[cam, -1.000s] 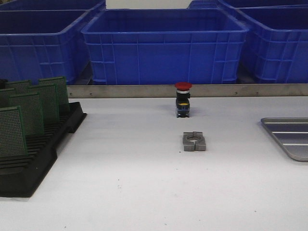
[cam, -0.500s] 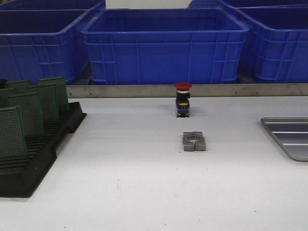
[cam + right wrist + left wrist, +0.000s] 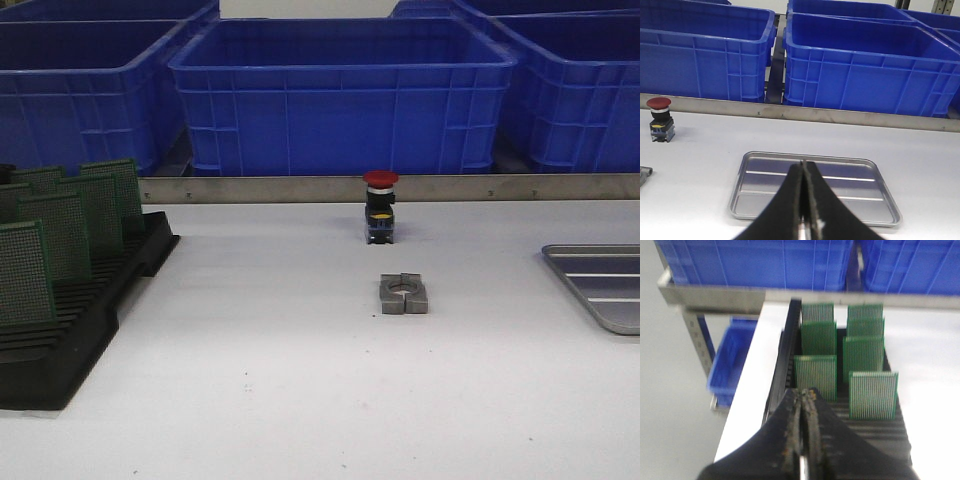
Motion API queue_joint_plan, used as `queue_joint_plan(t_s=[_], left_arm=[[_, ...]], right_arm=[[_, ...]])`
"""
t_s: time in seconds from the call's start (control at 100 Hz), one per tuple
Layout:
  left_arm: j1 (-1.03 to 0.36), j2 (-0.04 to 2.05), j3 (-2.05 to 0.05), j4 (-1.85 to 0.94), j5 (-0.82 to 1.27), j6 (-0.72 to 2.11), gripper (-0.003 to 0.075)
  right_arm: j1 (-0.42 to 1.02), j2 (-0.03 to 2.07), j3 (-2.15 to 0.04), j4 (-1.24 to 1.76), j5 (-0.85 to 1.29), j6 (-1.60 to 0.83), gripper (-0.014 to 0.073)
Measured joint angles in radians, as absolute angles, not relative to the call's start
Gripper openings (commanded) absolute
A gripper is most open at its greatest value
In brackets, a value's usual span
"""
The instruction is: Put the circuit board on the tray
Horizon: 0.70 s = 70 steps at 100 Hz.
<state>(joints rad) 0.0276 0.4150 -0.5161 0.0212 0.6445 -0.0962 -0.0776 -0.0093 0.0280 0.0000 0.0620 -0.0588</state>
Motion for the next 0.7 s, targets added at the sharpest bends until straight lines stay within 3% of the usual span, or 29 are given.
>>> queue_joint_plan(t_s=[0.14,0.38,0.7], left_arm=[[0.028,0.579,-0.612,0.021,0.724,-0.096,0.0015],[0.028,0.805,-0.768,0.010,0.756,-0.068,0.0312],[0.028,1.114,-0.991,-0.170,0.905,0.301,0.0323]], right_arm=[[-0.078,-0.009,0.028,0.000,0.062,-0.059,-0.0060],[-0.078,-0.009,0.028,0.000,0.062,-0.059,-0.0060],[-0.078,-0.009,0.028,0.000,0.062,-0.059,-0.0060]])
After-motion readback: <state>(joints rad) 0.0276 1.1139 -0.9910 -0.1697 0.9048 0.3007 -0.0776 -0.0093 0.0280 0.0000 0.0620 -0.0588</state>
